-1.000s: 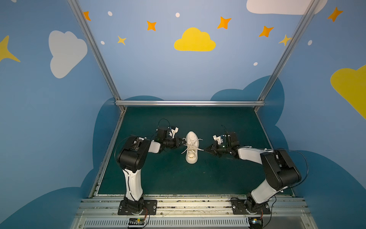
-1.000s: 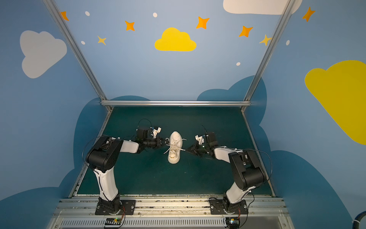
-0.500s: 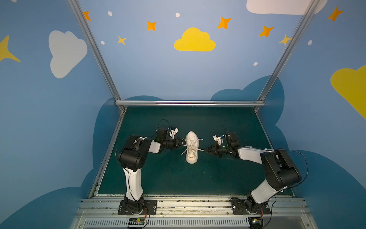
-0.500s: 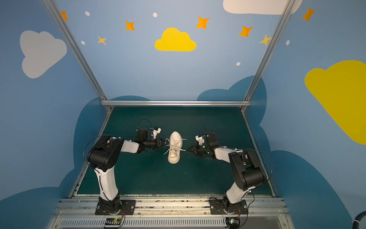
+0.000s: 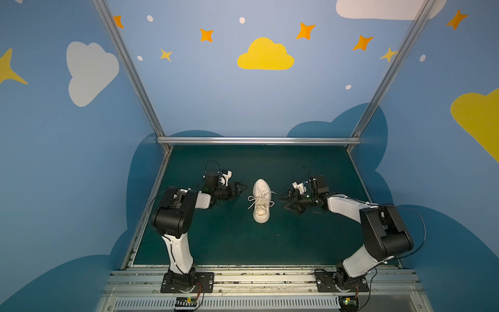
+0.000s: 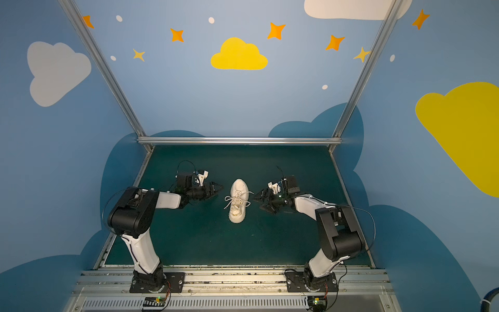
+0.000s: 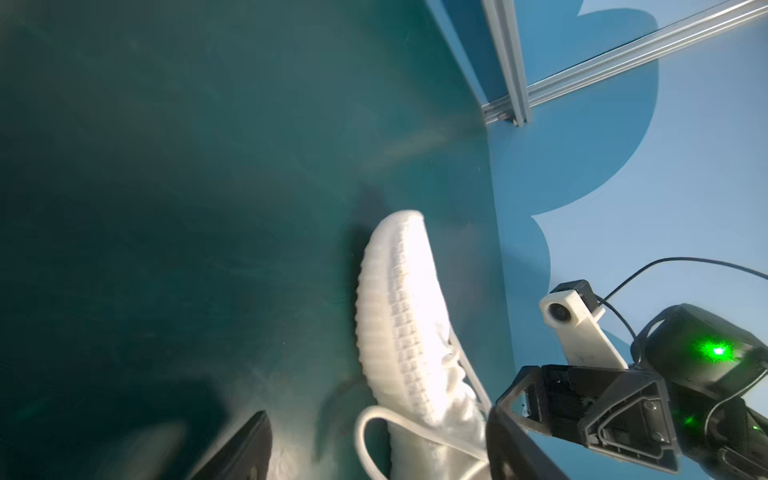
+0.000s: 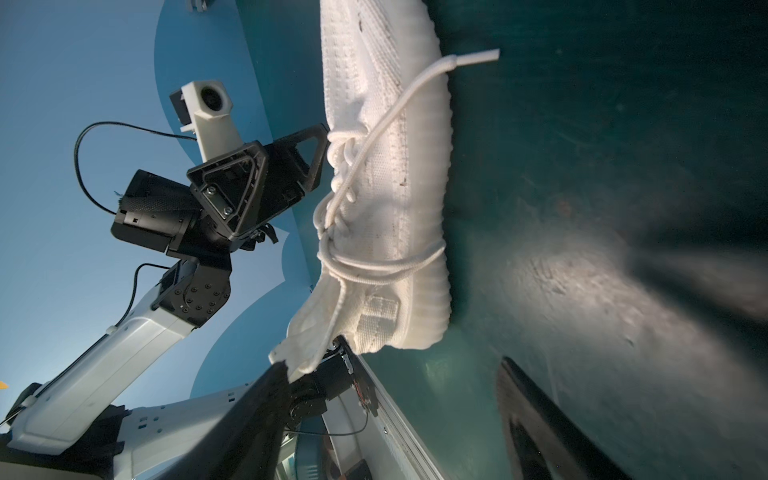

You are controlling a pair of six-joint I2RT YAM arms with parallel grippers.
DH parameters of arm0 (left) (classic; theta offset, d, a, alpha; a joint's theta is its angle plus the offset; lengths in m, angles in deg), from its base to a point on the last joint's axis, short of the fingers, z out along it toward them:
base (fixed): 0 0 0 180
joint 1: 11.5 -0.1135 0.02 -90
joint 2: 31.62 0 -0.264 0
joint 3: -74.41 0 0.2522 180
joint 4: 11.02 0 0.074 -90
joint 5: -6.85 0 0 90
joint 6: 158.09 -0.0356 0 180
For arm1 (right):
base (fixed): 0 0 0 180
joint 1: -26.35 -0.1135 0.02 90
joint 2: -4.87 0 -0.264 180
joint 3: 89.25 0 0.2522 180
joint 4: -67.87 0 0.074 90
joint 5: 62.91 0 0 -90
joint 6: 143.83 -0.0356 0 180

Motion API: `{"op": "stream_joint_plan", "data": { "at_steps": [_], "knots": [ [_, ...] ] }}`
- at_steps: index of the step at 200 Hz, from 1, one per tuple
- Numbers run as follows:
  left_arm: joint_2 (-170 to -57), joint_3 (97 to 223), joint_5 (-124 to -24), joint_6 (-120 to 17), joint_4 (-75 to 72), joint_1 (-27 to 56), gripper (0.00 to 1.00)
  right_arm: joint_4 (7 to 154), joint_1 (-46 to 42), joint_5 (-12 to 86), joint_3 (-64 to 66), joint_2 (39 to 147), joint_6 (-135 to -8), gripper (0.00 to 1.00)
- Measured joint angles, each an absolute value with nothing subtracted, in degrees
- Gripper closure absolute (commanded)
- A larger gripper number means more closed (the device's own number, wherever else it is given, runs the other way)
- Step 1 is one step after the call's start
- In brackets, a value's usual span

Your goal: Tie the shoes

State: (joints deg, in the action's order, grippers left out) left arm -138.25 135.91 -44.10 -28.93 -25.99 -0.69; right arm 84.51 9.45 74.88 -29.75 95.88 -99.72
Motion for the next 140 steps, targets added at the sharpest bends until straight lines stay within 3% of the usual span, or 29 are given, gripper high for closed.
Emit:
{"op": "stream_joint_plan", "data": {
  "at_steps": [65,140],
  "knots": [
    [-130.12,135.81,-45.89,-35.77,-16.35,-1.28,0.12,93.84,10.84,72.71,-27.30,92.86,-93.64,0.14],
    [-122.21,128.20,-47.90,-38.52,-13.25,4.58,0.19,96.49,10.89,72.54,-23.56,93.65,-89.99,0.14]
  ]
}}
